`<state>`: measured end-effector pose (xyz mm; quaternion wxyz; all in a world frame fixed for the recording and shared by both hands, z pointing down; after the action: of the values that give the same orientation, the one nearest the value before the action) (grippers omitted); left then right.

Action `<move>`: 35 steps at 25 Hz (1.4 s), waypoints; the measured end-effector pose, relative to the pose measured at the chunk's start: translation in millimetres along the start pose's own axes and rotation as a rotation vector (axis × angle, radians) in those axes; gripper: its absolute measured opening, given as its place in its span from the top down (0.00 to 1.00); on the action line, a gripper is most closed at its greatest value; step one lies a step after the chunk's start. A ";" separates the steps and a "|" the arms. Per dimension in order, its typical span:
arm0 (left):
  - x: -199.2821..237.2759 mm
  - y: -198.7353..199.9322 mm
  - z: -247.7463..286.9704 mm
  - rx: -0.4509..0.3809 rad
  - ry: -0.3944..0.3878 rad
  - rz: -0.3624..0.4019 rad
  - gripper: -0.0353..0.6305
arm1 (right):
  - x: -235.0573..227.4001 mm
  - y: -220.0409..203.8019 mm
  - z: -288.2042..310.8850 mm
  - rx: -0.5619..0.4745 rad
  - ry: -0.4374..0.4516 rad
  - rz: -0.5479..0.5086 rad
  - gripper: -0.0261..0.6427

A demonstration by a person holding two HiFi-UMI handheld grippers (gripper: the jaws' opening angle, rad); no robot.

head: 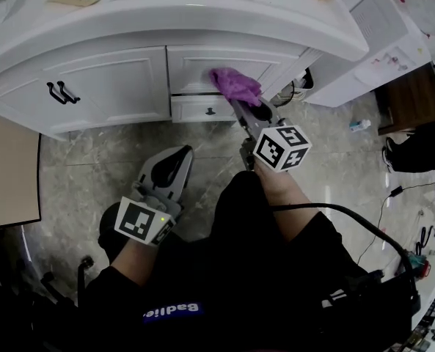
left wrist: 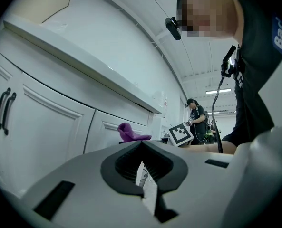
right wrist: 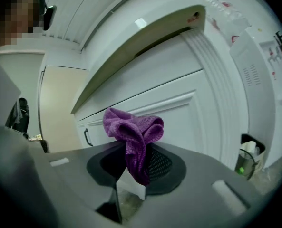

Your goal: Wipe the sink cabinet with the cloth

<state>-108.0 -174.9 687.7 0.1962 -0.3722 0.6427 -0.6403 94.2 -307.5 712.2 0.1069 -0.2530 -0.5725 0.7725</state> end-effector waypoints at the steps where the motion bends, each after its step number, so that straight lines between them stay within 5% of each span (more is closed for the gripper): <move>1: -0.4 0.9 -1.2 -0.003 0.004 0.003 0.94 | 15.3 -4.3 8.6 0.013 0.039 -0.017 0.83; 5: -3.8 1.0 -6.1 0.005 0.007 0.011 0.94 | 66.3 -26.4 45.1 0.082 0.151 -0.052 0.83; 9: -6.4 0.6 -8.1 0.007 0.002 0.021 0.94 | 83.7 -43.5 73.9 0.128 0.162 -0.042 0.83; 18: -6.8 -2.7 -10.0 0.011 0.007 -0.001 0.94 | 7.8 -32.5 46.5 0.097 -0.014 -0.048 0.83; 28: -25.6 -15.3 2.6 0.067 -0.080 0.001 0.94 | -107.4 -2.0 -10.8 0.035 -0.265 -0.010 0.83; 32: -29.3 -14.0 4.2 0.059 -0.094 0.003 0.94 | -129.8 2.8 -30.4 -0.016 -0.342 0.053 0.83; 35: -30.2 -15.9 2.0 0.075 -0.097 0.006 0.94 | -116.1 -8.2 -34.7 -0.010 -0.313 0.071 0.83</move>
<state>-83.4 -152.7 696.1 0.2429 -0.3934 0.6088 -0.6446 209.5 -328.8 743.5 -0.0122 -0.1502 -0.5765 0.8031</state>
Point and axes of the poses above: the fingertips, and each gripper's own axes: z forward along the fingers, x to its left, y out of its top, the point moved 7 cm from there along -z, backward along the fingers, and after that the axes turned 8 degrees about -y, right-handed, at the moved point
